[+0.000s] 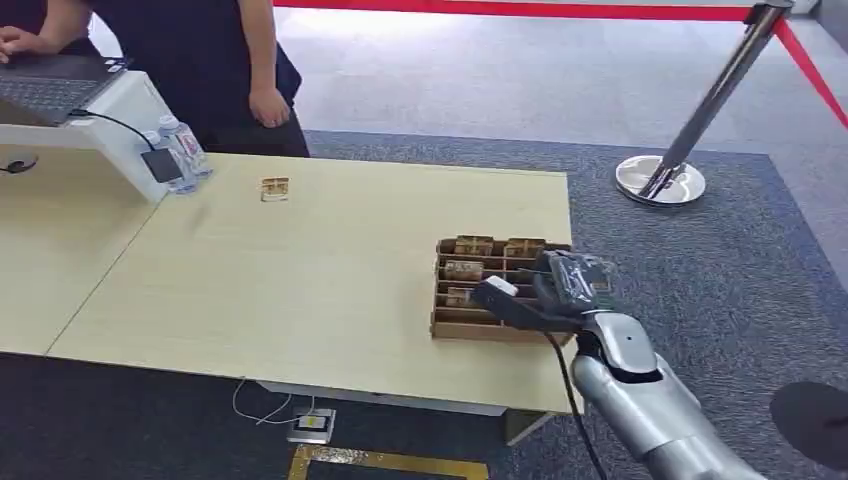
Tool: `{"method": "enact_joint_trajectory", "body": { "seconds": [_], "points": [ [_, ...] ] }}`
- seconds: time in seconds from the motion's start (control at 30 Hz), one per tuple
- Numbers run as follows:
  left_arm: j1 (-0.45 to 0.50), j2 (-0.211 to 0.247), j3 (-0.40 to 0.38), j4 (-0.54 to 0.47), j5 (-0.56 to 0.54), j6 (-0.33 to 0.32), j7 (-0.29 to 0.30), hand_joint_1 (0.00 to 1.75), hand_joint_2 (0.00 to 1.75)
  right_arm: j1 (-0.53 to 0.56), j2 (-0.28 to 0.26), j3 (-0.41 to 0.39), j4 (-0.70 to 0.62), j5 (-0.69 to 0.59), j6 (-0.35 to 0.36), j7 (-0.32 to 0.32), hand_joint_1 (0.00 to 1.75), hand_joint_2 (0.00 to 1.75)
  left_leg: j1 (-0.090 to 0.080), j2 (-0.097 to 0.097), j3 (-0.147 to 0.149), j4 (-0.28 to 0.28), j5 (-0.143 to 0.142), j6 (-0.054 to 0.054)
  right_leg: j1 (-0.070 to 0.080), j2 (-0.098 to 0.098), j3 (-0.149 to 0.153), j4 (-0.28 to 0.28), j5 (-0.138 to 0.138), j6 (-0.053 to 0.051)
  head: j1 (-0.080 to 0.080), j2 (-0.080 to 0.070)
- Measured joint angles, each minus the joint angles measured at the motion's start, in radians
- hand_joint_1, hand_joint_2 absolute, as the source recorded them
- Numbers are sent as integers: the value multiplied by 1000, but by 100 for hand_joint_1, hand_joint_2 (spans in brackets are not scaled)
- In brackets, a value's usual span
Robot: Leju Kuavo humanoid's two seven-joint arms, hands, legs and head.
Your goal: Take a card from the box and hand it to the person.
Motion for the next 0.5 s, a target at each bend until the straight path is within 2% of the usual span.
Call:
{"method": "enact_joint_trajectory", "body": {
  "seconds": [0.5],
  "points": [
    [0, 4, 0, 0, 0, -1, 0, 0, 0, 31, -25, -1, -68, 5, -2, -7, 175, 175, 0, 0, 0, 0, 0, 0, 0, 0, 0, 0, 0, 0, 0, 0]
  ]
}}
